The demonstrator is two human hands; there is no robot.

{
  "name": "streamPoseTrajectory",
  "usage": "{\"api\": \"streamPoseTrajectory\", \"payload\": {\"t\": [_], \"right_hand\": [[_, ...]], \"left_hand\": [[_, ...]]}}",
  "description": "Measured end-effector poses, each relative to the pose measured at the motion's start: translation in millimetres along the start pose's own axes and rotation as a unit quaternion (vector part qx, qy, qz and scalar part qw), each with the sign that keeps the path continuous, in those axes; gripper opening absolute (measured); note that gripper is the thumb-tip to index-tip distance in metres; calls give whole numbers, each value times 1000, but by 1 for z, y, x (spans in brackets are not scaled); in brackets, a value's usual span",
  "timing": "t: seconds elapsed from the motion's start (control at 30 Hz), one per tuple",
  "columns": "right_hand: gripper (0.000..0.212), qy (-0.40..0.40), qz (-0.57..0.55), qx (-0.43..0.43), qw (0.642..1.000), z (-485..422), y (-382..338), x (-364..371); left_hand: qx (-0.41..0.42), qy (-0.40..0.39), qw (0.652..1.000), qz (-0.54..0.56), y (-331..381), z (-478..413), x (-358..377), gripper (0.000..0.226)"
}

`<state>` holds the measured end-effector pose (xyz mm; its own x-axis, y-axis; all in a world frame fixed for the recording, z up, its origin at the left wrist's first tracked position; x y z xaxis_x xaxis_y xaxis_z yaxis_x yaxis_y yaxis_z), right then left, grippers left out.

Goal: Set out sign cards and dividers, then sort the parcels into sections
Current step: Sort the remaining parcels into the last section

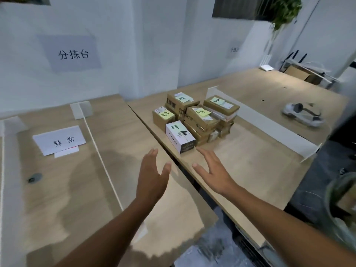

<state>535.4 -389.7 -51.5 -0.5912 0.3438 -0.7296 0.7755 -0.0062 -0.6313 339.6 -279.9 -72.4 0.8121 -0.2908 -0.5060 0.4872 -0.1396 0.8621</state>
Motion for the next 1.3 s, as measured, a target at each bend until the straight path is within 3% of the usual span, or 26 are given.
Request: {"api": "streamPoseTrajectory", "payload": {"t": [0.37, 0.7, 0.83, 1.0, 1.17, 1.3], "right_hand": [[62, -63, -50, 57, 995, -147, 147, 13], [62, -145, -65, 58, 986, -248, 255, 68], [66, -172, -66, 64, 981, -266, 275, 87], [74, -207, -82, 85, 971, -281, 292, 106], [73, -199, -134, 78, 968, -268, 290, 95], [73, -194, -104, 36, 975, -254, 266, 76]], "left_hand": [[-99, 18, 994, -38, 7, -149, 119, 68], [-222, 5, 975, -18, -12, -252, 204, 64], [-252, 4, 967, -17, -29, -276, 229, 70], [-263, -40, 963, 31, -46, -295, 252, 38], [-252, -33, 966, 54, -31, -279, 247, 43], [-243, -23, 966, 82, -13, -249, 222, 47]]}}
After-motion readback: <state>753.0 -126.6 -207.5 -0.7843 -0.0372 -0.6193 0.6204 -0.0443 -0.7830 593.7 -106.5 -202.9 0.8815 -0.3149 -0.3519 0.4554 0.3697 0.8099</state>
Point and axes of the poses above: each hand's wrist, its own z-axis away from the middle knuckle, its own x-axis out of the palm, y = z × x, the point moved 3 cm from there along -z, towards the middle knuckle, and after that the axes turned 12 degrees about -x, right-handed, at the moved point
